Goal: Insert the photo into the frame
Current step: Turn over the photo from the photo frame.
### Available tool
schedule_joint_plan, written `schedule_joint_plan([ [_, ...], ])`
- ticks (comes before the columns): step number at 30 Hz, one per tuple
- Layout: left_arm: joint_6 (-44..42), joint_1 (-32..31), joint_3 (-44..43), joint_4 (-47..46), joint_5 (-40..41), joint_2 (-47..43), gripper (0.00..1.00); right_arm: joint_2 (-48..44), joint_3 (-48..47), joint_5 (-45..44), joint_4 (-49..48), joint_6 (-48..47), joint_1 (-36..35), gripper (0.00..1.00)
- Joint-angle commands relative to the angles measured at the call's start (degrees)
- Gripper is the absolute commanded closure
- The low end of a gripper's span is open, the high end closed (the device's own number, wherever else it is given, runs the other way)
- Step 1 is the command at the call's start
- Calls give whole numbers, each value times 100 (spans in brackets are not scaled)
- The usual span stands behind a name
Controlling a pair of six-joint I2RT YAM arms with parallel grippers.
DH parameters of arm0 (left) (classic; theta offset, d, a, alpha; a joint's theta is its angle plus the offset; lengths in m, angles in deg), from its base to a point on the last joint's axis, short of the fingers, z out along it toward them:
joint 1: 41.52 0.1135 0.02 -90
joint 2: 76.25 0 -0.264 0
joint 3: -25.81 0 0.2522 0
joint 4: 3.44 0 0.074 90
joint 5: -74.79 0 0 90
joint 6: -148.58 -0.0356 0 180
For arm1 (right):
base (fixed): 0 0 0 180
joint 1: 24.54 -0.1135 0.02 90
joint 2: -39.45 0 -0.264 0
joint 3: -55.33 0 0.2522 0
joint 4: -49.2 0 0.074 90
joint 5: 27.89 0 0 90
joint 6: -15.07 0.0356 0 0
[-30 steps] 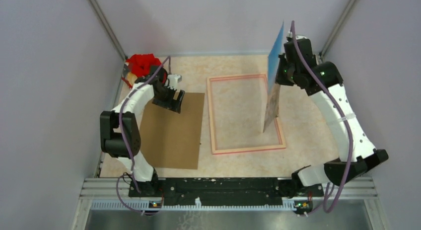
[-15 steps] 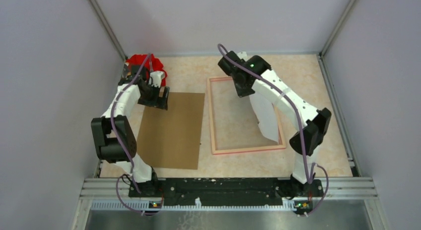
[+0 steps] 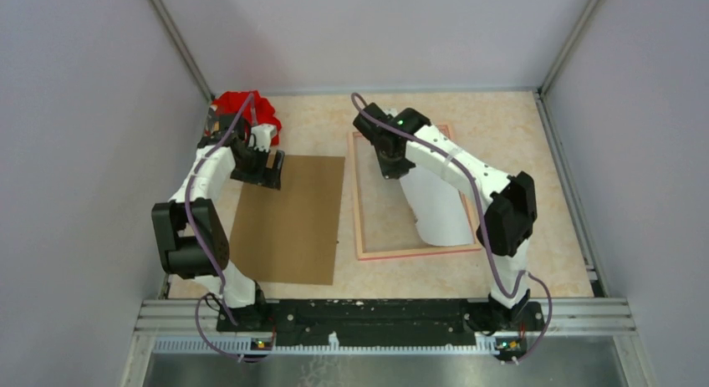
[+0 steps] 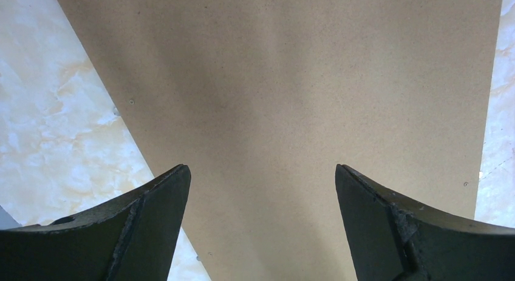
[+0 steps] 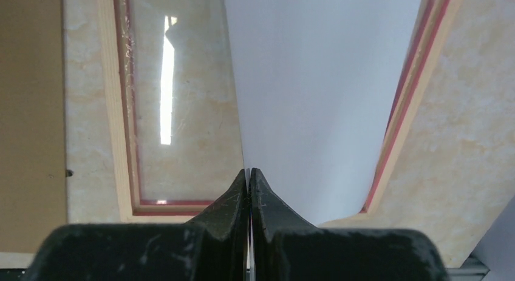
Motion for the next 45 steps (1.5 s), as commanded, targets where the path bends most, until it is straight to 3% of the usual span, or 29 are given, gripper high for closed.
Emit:
schedule_joint_plan([
  [1, -101, 43, 59, -109, -4, -267, 4, -508, 739, 176, -627, 462, -163, 100],
  [9, -106, 44, -12, -64, -61, -273, 4, -898, 1550, -102, -1201, 975, -159, 100],
  [40, -207, 52, 79, -48, 28, -354, 4, -211, 1501, -526, -1500, 1122, -142, 100],
  [45, -261, 52, 75, -29, 63, -361, 4, -76, 1528, -360, -1562, 1102, -139, 92],
])
